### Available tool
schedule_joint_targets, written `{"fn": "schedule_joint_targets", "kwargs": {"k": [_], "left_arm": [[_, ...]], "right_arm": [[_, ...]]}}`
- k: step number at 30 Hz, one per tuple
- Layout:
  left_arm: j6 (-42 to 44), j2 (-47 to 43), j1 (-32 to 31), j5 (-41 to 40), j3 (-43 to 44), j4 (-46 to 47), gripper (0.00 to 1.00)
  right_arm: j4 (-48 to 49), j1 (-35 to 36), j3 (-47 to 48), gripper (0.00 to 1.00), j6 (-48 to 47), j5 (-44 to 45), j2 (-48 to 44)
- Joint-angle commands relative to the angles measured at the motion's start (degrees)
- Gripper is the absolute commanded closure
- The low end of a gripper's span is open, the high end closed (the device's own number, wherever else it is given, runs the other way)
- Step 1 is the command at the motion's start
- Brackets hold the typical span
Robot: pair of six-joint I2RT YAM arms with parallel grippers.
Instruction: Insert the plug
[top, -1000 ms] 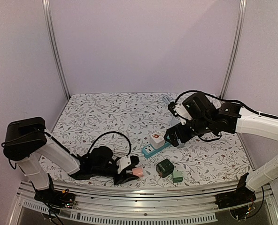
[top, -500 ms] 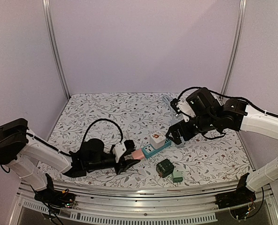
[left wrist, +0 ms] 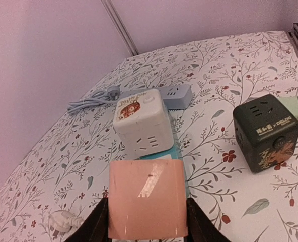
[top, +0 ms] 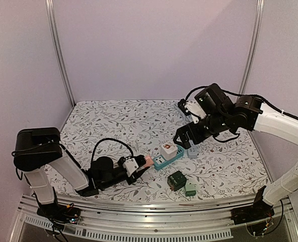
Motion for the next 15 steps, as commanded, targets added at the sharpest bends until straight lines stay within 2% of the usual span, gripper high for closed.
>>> {"fn": "schedule_joint_targets", "kwargs": {"k": [1, 4, 10, 15], "left_arm": [[4.5, 1.1, -1.3, -5.6, 0.5, 15.1, 1.00], [5.5, -0.6, -1.3, -3.5, -0.7, 15.2, 1.00], [5.3, -0.8, -1.2, 0.8, -1.3, 15.2, 1.00], [3.5, -2.7, -1.2, 2.4, -2.0, 15.2, 1.00]], "right_arm": [[-4.0, 0.1, 4.3, 0.01, -1.0, 1.1, 3.4], [-6.0, 0.2, 7.3, 0.01, -1.7, -1.9, 6.2], [-6.2, 0.2, 9.5, 0.01, -4.9, -17.2, 9.0], [-5.7, 0.2, 11.2, 0.01, -5.0, -22.7, 11.2]]}}
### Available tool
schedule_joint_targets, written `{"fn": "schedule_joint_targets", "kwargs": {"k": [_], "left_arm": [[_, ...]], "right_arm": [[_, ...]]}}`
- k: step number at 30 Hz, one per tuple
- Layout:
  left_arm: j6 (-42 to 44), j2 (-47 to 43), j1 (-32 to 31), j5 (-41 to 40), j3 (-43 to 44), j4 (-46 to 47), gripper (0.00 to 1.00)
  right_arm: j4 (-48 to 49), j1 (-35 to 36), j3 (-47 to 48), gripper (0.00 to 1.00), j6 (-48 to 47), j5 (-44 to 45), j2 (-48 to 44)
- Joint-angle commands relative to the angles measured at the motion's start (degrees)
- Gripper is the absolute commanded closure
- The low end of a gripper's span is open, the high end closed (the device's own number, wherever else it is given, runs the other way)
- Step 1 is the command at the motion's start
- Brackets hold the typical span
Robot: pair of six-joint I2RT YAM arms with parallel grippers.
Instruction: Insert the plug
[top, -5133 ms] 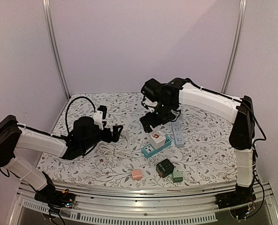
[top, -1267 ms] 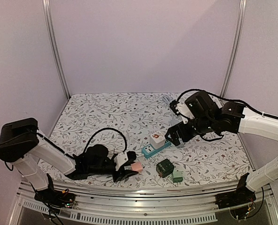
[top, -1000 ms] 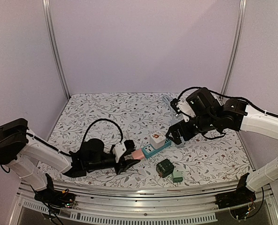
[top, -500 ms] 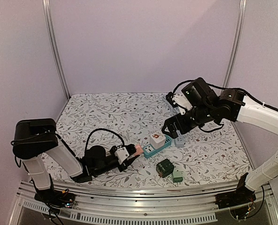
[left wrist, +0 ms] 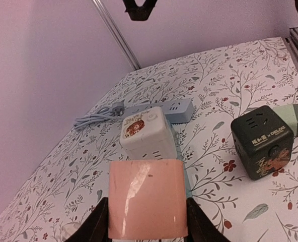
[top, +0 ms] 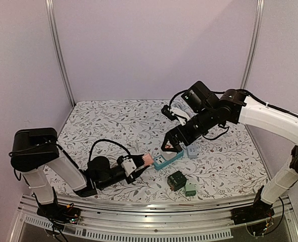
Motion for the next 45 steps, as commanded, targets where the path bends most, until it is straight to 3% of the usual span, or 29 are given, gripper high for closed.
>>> {"fn": "schedule_joint_targets", "kwargs": {"k": [1, 10, 27, 37, 45], "left_arm": [[-1.0, -3.0, -1.0, 2.3, -1.1, 11.8, 1.00], [-4.4, -8.7, -1.1, 5.4, -3.5, 11.7, 1.00], [-5.3, -9.6, -1.1, 7.4, -3.8, 11.8, 1.00], [-7.8, -11.1, -1.1, 7.4, -4.0, 11.8, 1.00], [-8.8, -12.9, -1.1, 7.1, -4.9, 11.7, 1.00]], "right_arm": [[0.1, 0.2, 2.2, 0.01, -0.7, -8.7, 2.3], [7.4, 2.7, 2.1, 0.06, 2.6, -12.5, 6.5], [14.2, 3.6, 2.9, 0.34, 7.7, -15.0, 12.5], [19.3, 5.0, 0.5, 0.39, 11.1, -15.3, 12.4], [20.8, 5.1, -1.7, 0.37, 12.4, -14.8, 11.9]]}}
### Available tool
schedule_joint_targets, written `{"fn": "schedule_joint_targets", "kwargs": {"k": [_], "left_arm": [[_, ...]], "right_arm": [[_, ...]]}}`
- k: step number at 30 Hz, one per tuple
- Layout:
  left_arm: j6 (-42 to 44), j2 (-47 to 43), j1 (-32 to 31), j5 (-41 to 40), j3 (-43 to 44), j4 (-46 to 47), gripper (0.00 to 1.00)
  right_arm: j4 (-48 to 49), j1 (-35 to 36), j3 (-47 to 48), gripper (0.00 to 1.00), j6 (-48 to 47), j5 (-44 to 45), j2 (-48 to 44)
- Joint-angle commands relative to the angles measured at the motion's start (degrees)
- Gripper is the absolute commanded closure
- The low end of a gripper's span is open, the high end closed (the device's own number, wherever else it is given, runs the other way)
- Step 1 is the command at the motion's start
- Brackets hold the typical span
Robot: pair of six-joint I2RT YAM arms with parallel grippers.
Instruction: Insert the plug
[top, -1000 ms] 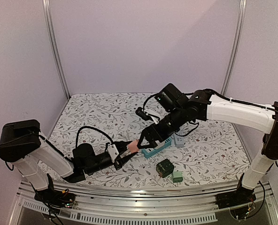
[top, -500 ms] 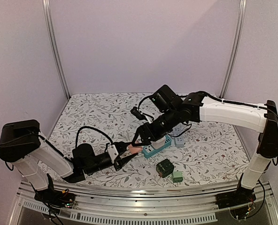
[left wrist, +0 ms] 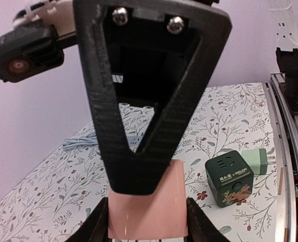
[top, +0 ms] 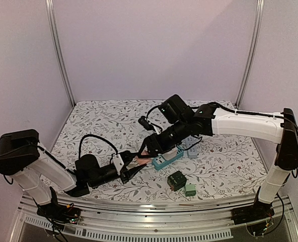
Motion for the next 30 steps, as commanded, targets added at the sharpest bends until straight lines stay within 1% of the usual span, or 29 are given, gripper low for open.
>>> {"fn": "schedule_joint_targets", "kwargs": {"k": [1, 4, 7, 13, 23, 24, 27, 30], "left_arm": [[-1.2, -2.2, -1.0, 0.6, -0.4, 11.9, 1.00], [-1.1, -2.1, -1.0, 0.8, -0.3, 11.8, 1.00], [-0.9, -1.7, -1.0, 1.0, -0.1, 11.9, 1.00], [-0.6, -1.3, -1.0, 0.8, 0.0, 11.9, 1.00], [-0.1, -0.6, -1.0, 0.9, 0.1, 11.9, 1.00], [-0.1, -0.5, -1.0, 0.9, 0.1, 11.9, 1.00], [0.1, -0.4, -1.0, 0.8, 0.2, 11.9, 1.00], [0.3, -0.2, -1.0, 0.9, 0.3, 11.9, 1.00]], "right_arm": [[1.7, 0.9, -1.7, 0.36, 1.4, 0.0, -0.3], [3.0, 0.9, -2.5, 0.35, 2.1, -0.8, -0.3], [3.5, 1.4, -2.8, 0.38, 2.4, -0.8, -0.2], [3.5, 1.4, -2.8, 0.49, 2.7, -0.6, -0.5], [3.3, 1.5, -2.7, 0.62, 3.1, -0.2, -0.3], [3.2, 1.4, -2.6, 0.64, 3.2, -0.1, -0.2], [3.1, 1.5, -2.3, 0.75, 3.2, -0.3, 0.0], [2.6, 1.9, -1.8, 0.89, 2.8, -0.4, 0.3]]}}
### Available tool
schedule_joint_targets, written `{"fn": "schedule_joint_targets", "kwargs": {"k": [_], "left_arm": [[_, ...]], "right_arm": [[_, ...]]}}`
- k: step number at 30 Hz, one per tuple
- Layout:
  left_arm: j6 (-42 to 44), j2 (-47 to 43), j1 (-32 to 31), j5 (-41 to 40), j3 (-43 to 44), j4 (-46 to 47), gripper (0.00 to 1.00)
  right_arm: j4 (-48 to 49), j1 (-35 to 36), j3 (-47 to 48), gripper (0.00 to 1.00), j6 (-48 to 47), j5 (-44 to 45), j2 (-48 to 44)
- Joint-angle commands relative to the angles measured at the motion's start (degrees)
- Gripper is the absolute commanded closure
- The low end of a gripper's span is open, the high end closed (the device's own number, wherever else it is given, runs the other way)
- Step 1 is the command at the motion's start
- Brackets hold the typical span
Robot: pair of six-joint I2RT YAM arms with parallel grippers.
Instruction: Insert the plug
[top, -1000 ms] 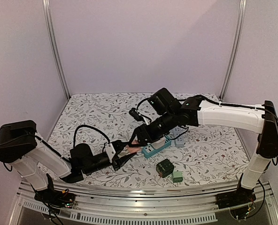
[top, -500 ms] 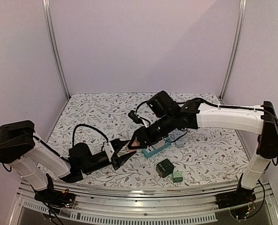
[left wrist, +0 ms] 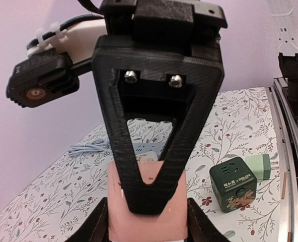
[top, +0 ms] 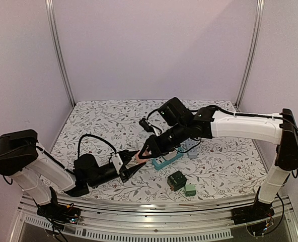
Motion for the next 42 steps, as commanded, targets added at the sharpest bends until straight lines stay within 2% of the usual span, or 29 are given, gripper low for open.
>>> {"fn": "schedule_joint_targets", "kwargs": {"k": [1, 2, 4, 5, 8, 11, 12, 24, 30, 36, 42], "left_arm": [[-0.5, 1.0, -1.0, 1.2, 0.4, 11.0, 1.00], [-0.4, 1.1, -1.0, 1.2, 0.4, 11.0, 1.00], [-0.2, 1.1, -1.0, 1.1, 0.4, 11.0, 0.94], [-0.2, 1.1, -1.0, 1.1, 0.4, 10.9, 0.84], [-0.2, 1.2, -1.0, 1.3, 0.2, 10.9, 0.34], [-0.2, 1.3, -1.0, 1.6, 0.1, 11.0, 0.05], [-0.2, 1.3, -1.0, 1.7, 0.0, 11.0, 0.01], [1.4, 1.9, -0.9, 2.4, -0.2, 10.9, 0.01], [2.2, 2.0, -0.9, 1.4, -0.3, 11.0, 0.01], [2.8, 2.0, -0.9, 0.9, -0.4, 10.9, 0.01], [3.0, 2.1, -0.9, -1.0, -0.3, 10.9, 0.01]], "right_arm": [[-0.5, 1.1, 0.6, 0.94, -2.8, -0.7, 0.4], [-0.5, 1.2, 0.8, 0.98, -3.2, -0.7, 0.4], [-1.0, 1.4, 1.4, 1.00, -3.6, -0.6, 0.6], [-1.8, 1.5, 2.0, 1.00, -4.1, -0.4, 0.8], [-4.3, 1.6, 3.6, 1.00, -5.4, 0.9, 1.2], [-8.4, 1.5, 5.4, 1.00, -7.7, 3.5, 0.9], [-9.6, 1.5, 6.1, 1.00, -8.7, 4.5, 0.9], [-25.3, 1.2, 16.4, 1.00, -20.8, 20.2, -0.2], [-28.0, 1.1, 19.5, 1.00, -29.1, 27.2, -0.2], [-30.5, 1.1, 21.1, 1.00, -45.1, 32.8, 0.7], [-33.2, 1.2, 23.8, 1.00, -61.4, 30.6, 2.7]]}}
